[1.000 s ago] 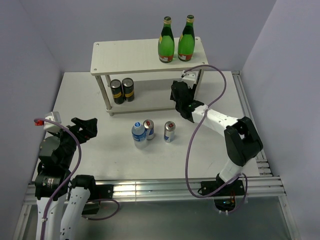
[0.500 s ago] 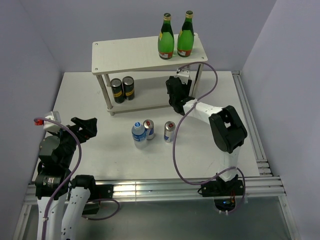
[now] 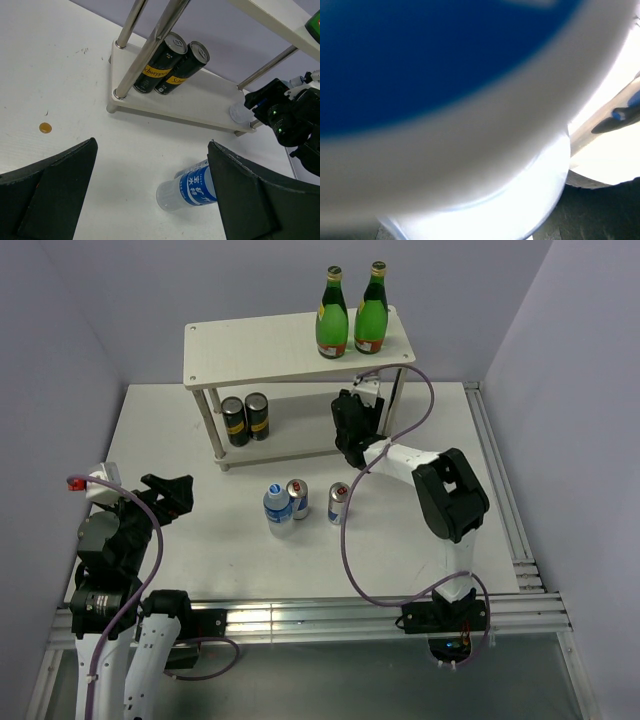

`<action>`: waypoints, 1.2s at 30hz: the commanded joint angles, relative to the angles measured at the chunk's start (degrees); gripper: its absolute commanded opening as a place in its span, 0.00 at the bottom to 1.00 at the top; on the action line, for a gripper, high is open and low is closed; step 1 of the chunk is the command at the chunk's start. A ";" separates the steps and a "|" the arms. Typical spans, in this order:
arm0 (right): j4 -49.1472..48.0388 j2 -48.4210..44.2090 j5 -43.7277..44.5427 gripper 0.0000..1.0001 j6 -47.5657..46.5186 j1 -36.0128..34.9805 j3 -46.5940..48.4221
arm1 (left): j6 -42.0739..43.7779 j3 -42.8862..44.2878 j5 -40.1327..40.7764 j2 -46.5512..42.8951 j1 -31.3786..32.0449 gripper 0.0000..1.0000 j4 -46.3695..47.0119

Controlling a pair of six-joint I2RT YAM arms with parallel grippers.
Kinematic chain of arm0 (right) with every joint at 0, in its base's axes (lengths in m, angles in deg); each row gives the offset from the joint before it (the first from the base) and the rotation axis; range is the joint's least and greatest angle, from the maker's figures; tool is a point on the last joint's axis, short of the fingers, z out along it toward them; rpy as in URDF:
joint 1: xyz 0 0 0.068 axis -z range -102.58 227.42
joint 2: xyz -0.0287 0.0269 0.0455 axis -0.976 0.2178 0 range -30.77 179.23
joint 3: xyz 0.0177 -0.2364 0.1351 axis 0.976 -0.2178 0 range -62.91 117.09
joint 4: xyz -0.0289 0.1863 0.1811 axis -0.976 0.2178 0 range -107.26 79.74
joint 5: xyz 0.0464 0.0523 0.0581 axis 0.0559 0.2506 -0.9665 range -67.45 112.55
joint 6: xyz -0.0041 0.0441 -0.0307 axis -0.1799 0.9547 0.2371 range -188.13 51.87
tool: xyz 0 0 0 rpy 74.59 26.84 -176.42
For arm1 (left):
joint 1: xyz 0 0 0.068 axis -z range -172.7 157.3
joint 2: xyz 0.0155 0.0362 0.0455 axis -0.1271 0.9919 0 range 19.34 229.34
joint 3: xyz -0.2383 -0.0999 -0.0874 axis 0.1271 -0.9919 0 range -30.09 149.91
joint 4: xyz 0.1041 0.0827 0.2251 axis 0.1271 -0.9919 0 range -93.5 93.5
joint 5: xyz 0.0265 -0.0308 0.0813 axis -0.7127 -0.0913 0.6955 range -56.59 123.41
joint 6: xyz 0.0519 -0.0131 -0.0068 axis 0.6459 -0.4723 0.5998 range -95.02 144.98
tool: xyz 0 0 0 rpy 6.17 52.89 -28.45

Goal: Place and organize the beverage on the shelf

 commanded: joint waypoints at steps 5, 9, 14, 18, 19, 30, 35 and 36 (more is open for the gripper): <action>-6.16 2.20 4.47 0.38 0.92 0.44 7.43 | 1.42 -0.10 -1.11 -0.30 -0.42 0.99 2.48; -5.90 2.11 4.74 1.00 1.27 0.53 6.91 | 1.42 -0.10 -1.02 -0.31 -0.42 0.99 2.48; -4.76 0.89 4.82 1.00 1.71 0.53 5.94 | 1.42 -0.19 -1.02 -0.48 -0.42 0.99 2.48; -3.35 -1.22 4.04 1.00 3.11 0.53 3.75 | 1.51 -0.19 -1.02 -0.39 -0.59 0.99 2.57; -3.26 -1.75 3.60 1.00 3.38 0.44 3.22 | 1.51 -0.19 -1.11 -0.57 -0.68 0.99 2.48; 5.70 -9.04 -7.81 1.00 7.77 0.44 -2.67 | 1.51 -0.28 -1.37 -0.83 -0.94 0.99 2.65; 6.41 -15.19 -13.10 1.00 9.09 0.01 -9.68 | 1.60 -0.19 -1.37 -1.09 -1.03 0.99 2.65; 6.41 -16.16 -13.54 1.00 9.27 -0.08 -10.58 | 1.60 -0.19 -1.37 -1.01 -1.03 0.99 2.65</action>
